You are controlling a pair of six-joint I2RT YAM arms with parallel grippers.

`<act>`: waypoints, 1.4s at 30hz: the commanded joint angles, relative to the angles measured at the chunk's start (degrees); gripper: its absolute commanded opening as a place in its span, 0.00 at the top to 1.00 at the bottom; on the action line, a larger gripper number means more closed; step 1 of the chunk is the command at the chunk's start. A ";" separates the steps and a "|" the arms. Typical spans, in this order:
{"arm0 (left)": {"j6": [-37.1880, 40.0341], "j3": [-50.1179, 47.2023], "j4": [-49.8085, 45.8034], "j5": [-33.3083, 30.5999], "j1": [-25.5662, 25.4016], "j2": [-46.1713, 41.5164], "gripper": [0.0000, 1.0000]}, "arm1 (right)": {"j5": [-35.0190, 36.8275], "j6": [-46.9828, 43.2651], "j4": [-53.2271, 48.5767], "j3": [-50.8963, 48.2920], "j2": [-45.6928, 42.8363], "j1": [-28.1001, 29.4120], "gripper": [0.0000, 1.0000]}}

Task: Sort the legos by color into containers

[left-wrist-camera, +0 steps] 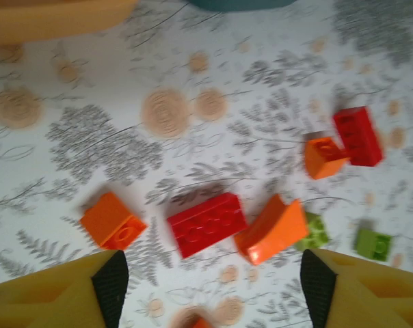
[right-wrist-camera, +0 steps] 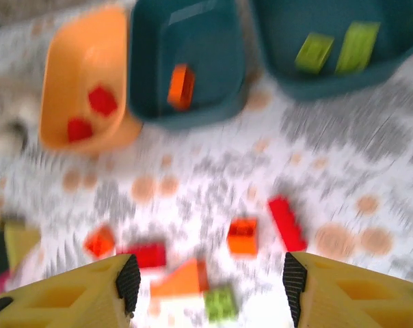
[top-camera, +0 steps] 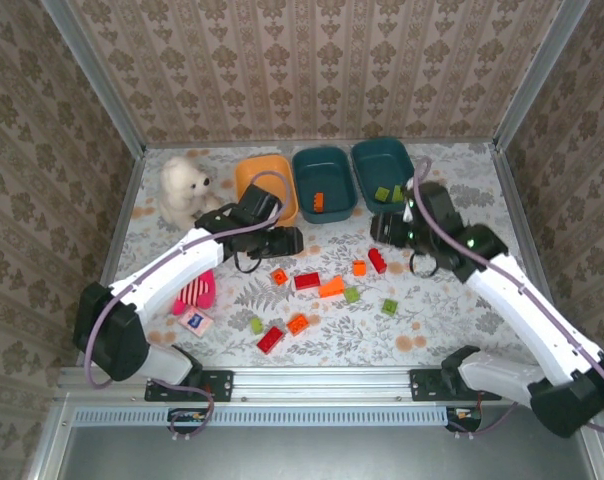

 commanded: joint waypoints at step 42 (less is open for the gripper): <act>-8.10 18.04 -4.81 -11.15 -3.01 20.26 0.70 | -7.58 2.82 8.86 -12.27 -9.99 9.91 0.21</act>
